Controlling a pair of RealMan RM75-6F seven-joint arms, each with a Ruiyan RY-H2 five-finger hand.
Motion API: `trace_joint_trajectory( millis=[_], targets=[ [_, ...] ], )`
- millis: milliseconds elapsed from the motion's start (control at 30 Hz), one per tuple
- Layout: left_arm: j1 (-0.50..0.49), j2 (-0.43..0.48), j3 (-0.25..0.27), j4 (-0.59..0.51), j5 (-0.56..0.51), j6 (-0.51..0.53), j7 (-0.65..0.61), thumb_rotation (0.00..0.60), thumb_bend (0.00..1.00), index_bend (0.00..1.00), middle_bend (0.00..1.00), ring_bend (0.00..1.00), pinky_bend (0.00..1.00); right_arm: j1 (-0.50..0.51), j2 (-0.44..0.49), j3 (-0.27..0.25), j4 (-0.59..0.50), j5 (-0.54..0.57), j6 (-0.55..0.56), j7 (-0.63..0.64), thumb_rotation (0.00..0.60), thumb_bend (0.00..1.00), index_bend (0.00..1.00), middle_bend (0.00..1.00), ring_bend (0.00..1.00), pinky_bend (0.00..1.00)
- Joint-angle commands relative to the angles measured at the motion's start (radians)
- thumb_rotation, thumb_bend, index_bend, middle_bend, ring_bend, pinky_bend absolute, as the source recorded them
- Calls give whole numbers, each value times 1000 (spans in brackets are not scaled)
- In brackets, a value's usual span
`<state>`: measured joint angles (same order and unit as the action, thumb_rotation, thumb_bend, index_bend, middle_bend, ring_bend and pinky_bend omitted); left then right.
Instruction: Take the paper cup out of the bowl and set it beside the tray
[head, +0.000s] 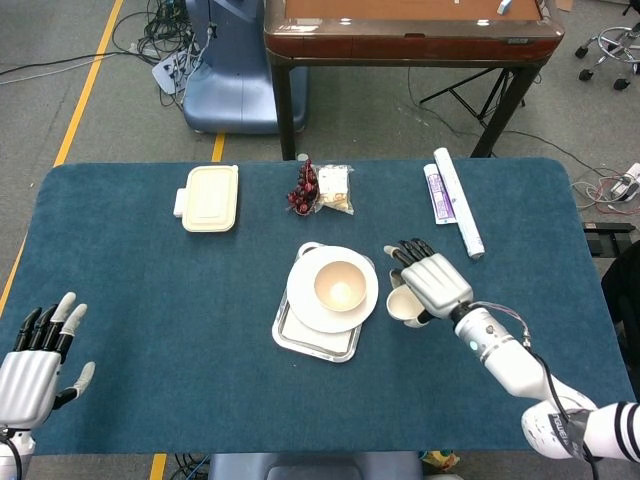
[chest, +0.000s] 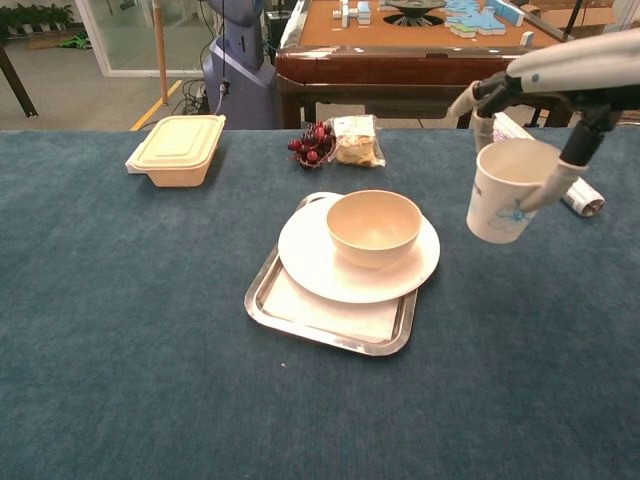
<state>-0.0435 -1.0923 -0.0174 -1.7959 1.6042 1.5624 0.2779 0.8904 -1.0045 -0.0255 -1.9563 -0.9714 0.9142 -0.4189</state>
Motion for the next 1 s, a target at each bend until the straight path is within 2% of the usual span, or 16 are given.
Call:
trace_joint_trajectory(
  millis=[33,200,433,1000],
  targets=[
    [0,-2,0,2,-1,1,4,600,333,0,0,0,0,-55,-12,-27,40,-68,6,61,600,145,451,100,0,0],
    [1,-4,-3,-1,-3,4,9,600,333,0,0,0,0,-103,-45,-40,119,-142,-11,132,600,146,451,100,0,0],
    [2,-6,0,-3,0,5,15,600,333,0,0,0,0,-130,-111,-37,216,-186,-46,177,600,146,451,100,0,0],
    [8,10,1,-8,15,22,-17,600,333,0,0,0,0,-117,-258,10,376,-175,-139,187,600,145,451,100,0,0]
  ],
)
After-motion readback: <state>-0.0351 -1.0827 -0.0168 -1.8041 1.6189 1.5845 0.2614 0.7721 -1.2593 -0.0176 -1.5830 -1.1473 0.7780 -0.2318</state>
